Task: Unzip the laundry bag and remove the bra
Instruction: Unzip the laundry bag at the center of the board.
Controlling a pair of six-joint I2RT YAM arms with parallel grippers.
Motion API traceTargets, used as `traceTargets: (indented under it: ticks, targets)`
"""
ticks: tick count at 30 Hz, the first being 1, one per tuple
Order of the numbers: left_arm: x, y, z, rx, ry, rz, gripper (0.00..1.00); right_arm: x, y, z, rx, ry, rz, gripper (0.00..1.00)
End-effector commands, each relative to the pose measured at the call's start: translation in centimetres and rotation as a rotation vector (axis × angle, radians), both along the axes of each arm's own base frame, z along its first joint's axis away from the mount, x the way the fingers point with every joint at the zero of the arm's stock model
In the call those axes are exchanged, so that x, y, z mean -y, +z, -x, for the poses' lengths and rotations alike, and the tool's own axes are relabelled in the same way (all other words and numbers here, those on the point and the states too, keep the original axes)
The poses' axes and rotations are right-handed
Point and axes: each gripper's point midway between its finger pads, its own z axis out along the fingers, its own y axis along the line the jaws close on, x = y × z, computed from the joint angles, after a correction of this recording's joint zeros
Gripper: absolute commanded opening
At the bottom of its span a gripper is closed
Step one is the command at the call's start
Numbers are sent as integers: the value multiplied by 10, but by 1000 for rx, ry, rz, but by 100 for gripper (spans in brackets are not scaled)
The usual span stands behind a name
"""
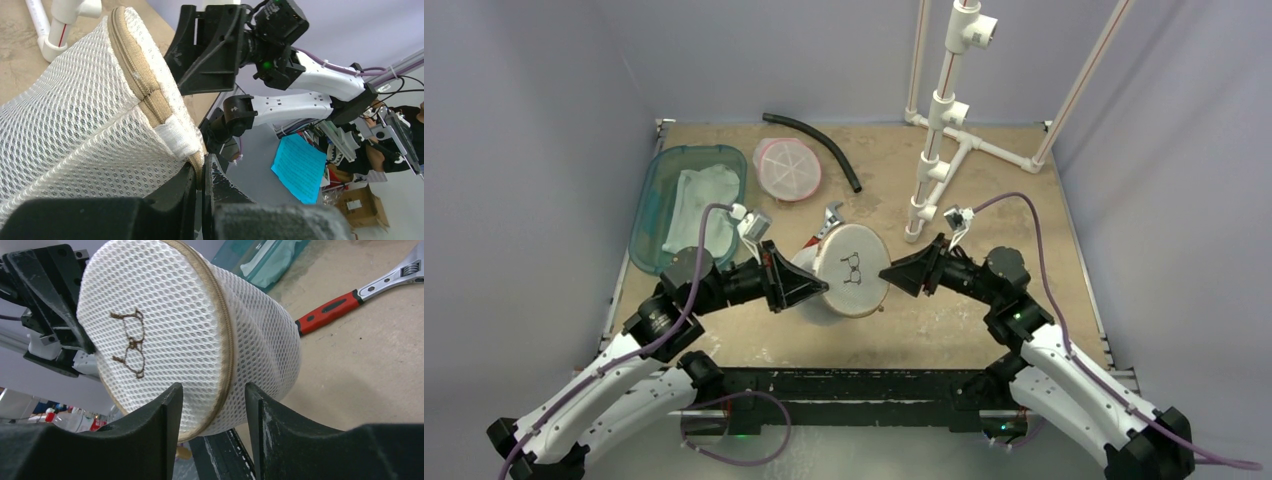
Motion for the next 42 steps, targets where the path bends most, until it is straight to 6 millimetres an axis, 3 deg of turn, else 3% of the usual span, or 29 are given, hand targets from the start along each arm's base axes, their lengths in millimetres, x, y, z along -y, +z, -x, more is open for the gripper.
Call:
traceTargets:
  ticks: [1,6,8,10,11,12,15,18,22,24,27,33,35,38,42]
  targets:
    - [2,22,4,80,-30,86,0,-8,8,-1,46,51,-25,49]
    - [8,13,3,49,-50,81,0,-10,9,5,54,88,-21,35]
    - [9,8,1,34,-41,77,0,-9,9,6,53,92,-20,23]
    - [7,3,-6,15,1,74,0,-7,7,6,43,80,-12,0]
    - [6,-1,-12,-3,41,74,0,-7,4,7,34,78,-6,0]
    - [4,-6,-18,-20,78,71,6,-5,2,7,24,72,-2,0]
    - [-6,-28,-41,-76,228,39,38,1,-2,-2,16,-6,18,0]
    - [-19,-58,-57,-158,370,22,47,8,-9,-13,-9,-89,37,0]
    - [-37,-94,-69,-282,529,63,74,15,-15,-23,-45,-175,45,0]
    - [-43,-112,-70,-361,580,103,78,18,-15,-27,-56,-211,32,0]
    - [-48,-136,-68,-449,612,151,78,25,-13,-35,-75,-284,-14,0]
    - [-39,-137,-64,-531,553,426,75,42,-32,-38,-173,-405,-120,0]
    - [-34,-128,-65,-509,556,448,75,48,-44,-38,-213,-446,-143,0]
    - [-17,-110,-63,-466,561,437,72,56,-58,-37,-266,-490,-191,0]
    - [10,-104,-49,-445,562,469,71,64,-69,-36,-329,-542,-234,0]
